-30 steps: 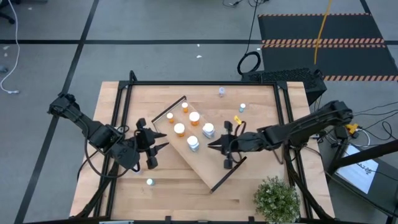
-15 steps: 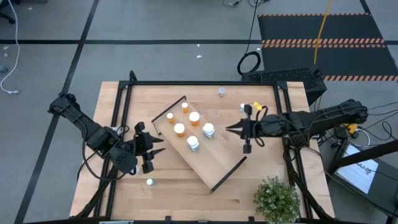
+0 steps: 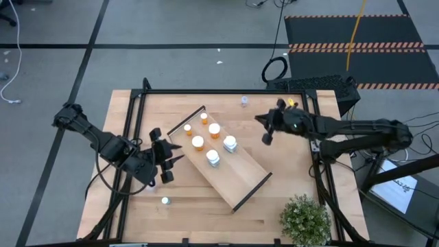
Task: Pick and place medicine bottles onto shelf by color
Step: Put the top transparent pill bottle on the shelf
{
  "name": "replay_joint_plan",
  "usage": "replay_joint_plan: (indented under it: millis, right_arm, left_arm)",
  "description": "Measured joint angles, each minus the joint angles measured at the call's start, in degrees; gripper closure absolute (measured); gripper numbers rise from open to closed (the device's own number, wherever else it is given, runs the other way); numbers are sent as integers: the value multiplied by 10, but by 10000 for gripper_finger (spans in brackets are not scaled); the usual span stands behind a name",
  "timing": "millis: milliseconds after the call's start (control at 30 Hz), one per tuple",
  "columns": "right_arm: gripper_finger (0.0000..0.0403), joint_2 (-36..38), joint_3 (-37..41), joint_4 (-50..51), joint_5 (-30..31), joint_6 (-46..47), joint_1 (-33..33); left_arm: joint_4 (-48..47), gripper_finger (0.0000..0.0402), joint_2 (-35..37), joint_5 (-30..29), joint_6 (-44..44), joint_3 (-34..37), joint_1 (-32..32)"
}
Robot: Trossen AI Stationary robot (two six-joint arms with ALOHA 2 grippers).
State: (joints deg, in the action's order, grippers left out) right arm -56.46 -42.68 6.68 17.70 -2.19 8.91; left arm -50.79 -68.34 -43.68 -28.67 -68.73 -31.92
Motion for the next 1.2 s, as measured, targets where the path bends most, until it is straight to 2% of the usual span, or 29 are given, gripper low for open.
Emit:
replay_joint_plan:
  millis: [133, 233, 333, 500, 733, 833, 900, 1200]
  right_arm:
    - [383, -27, 0, -18, -120, 20, 93]
    - [383, -56, -8, -31, -174, 24, 156]
    - [383, -101, -52, -24, -223, 24, 209]
    - [382, -208, -157, 67, -239, -13, 249]
    - [375, -340, -258, 125, -275, -32, 281]
    - [349, -377, -287, 140, -280, -32, 282]
    - [321, -395, -304, 149, -262, -29, 282]
    - [163, -418, -318, 159, -190, -4, 282]
  left_arm:
    - [0, 250, 2, 0, 50, -12, 25]
    - [1, 250, 3, 0, 98, -26, 45]
    - [2, 250, 3, 0, 122, -39, 64]
    - [-3, 250, 2, -1, 123, -41, 90]
    - [-31, 250, 2, 0, 93, -27, 104]
    - [-48, 250, 1, 0, 79, -27, 104]
    - [-53, 250, 0, 1, 75, -26, 104]
    - [-54, 250, 0, 1, 73, -26, 109]
